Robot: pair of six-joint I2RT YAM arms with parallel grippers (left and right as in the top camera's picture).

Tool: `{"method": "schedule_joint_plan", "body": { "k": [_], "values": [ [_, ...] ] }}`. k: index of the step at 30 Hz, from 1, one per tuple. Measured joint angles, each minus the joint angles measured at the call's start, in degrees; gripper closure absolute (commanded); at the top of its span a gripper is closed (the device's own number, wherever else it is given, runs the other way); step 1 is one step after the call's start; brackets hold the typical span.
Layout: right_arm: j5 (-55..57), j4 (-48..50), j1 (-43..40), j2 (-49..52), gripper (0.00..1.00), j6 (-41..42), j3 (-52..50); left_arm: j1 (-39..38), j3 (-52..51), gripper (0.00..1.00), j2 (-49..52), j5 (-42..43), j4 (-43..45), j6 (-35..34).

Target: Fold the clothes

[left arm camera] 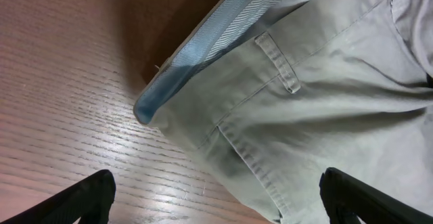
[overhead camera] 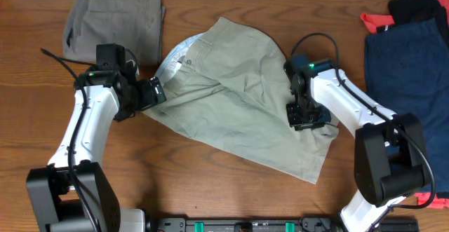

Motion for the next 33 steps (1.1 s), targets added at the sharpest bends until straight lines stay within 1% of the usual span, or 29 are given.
{"method": "schedule_joint_plan", "body": {
  "k": [1,2,4,8,12,15,17,19,21,22,24,25,26,27,28,29,33],
  "values": [
    [0.1,0.3,0.0,0.0,0.87,0.3,-0.1,0.0,0.0,0.03,0.0,0.0,0.0,0.0],
    [0.0,0.6,0.0,0.0,0.92,0.4,-0.1,0.0,0.0,0.03,0.0,0.0,0.0,0.0],
    [0.0,0.9,-0.2,0.0,0.99,1.0,0.0,0.0,0.0,0.03,0.0,0.0,0.0,0.0],
    [0.1,0.0,-2.1,0.0,0.99,1.3,2.6,0.0,0.0,0.03,0.0,0.0,0.0,0.0],
    [0.7,0.3,-6.1,0.0,0.99,1.3,9.3,0.0,0.0,0.03,0.0,0.0,0.0,0.0],
    [0.9,2.8,-9.0,0.0,0.99,1.3,13.6,0.0,0.0,0.03,0.0,0.0,0.0,0.0],
    [0.9,7.1,-11.1,0.0,0.98,1.1,15.5,0.0,0.0,0.03,0.0,0.0,0.0,0.0],
    [0.9,12.5,-13.0,0.0,0.85,0.8,16.2,0.0,0.0,0.03,0.0,0.0,0.0,0.0],
    [1.0,17.8,-14.7,0.0,0.81,0.1,16.3,0.0,0.0,0.03,0.0,0.0,0.0,0.0],
    [1.1,20.1,-15.6,0.0,0.75,-0.3,16.4,0.0,0.0,0.03,0.0,0.0,0.0,0.0],
    [1.1,24.1,-17.7,0.0,0.71,-0.8,16.6,0.0,0.0,0.03,0.0,0.0,0.0,0.0],
    [1.2,25.4,-18.5,0.0,0.64,-0.9,16.7,0.0,0.0,0.03,0.0,0.0,0.0,0.0],
    [1.3,26.5,-19.5,0.0,0.54,-0.8,16.9,0.0,0.0,0.03,0.0,0.0,0.0,0.0],
    [1.5,26.7,-20.5,0.0,0.45,-1.0,17.4,0.0,0.0,0.03,0.0,0.0,0.0,0.0],
    [1.7,25.8,-21.4,0.0,0.41,-1.0,18.1,0.0,0.0,0.03,0.0,0.0,0.0,0.0],
    [1.9,24.4,-22.1,0.0,0.38,-1.0,19.1,0.0,0.0,0.03,0.0,0.0,0.0,0.0],
    [0.7,11.2,-24.7,0.0,0.28,-1.1,27.5,0.0,0.0,0.02,0.0,0.0,0.0,0.0]
  ]
}}
